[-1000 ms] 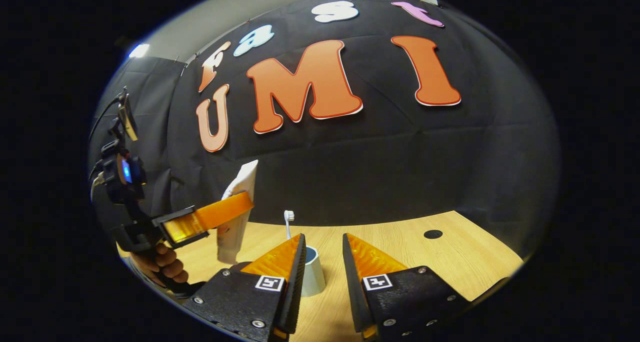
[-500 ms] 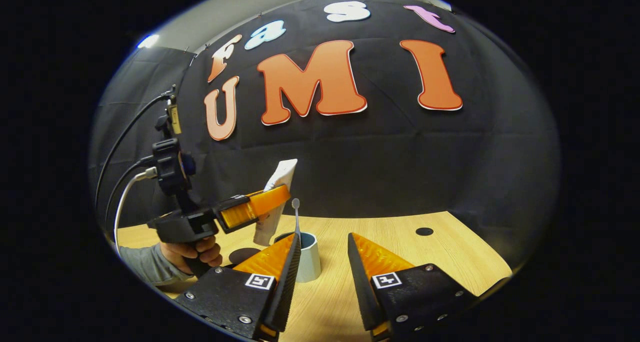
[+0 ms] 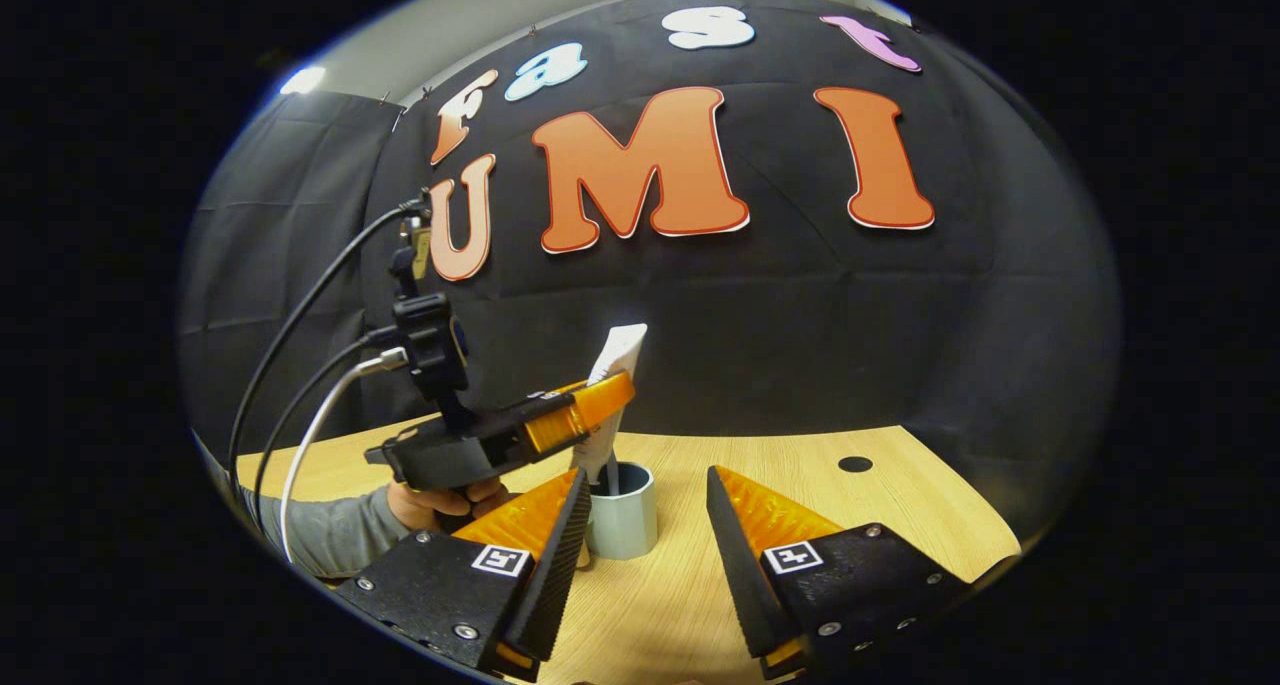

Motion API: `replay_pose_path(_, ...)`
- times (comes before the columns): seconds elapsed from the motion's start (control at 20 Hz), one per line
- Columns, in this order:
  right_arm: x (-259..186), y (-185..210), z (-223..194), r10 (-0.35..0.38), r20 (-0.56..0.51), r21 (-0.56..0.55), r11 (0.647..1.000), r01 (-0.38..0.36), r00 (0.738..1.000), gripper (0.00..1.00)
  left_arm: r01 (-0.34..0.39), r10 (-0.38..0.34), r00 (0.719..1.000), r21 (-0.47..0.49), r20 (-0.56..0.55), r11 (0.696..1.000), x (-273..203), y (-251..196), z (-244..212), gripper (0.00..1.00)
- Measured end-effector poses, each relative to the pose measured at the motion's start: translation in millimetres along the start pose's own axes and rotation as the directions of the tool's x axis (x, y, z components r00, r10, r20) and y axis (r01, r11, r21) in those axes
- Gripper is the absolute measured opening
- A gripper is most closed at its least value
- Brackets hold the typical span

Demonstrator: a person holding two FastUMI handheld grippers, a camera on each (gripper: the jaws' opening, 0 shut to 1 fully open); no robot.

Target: Put the toothbrush and toothpaste on the desktop into the cup, then pick up the cup and place it on the coaster on the desktop.

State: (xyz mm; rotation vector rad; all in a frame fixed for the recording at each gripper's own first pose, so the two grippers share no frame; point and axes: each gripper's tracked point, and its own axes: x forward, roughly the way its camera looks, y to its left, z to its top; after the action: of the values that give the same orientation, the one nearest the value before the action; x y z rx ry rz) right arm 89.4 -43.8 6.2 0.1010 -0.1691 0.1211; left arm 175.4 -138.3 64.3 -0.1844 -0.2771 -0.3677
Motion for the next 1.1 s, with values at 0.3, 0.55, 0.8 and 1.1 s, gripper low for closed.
replay_pose_path(0.3, -5, -9, 4, -0.021, 0.019, 0.011, 1.0, 0.021, 1.0, 0.7, 0.001, -0.003, 0.999, -0.043, -0.039, 0.999, 10, 1, -22, 0.15)
replay_pose_path(0.55, -5, -10, -2, -0.033, 0.001, 0.016, 0.999, 0.033, 0.999, 0.71, 0.003, -0.004, 0.998, -0.022, -0.068, 1.0, 0, 2, -18, 0.2)
replay_pose_path(0.8, -1, -2, -6, -0.024, -0.013, 0.024, 0.999, 0.025, 1.0, 0.71, -0.009, 0.008, 0.995, -0.011, -0.097, 1.0, -17, 12, -14, 0.25)
replay_pose_path(1.1, 10, 1, -18, -0.047, -0.063, -0.004, 0.999, 0.047, 0.997, 0.7, -0.005, 0.014, 0.988, 0.061, -0.156, 0.998, -40, 21, -16, 0.31)
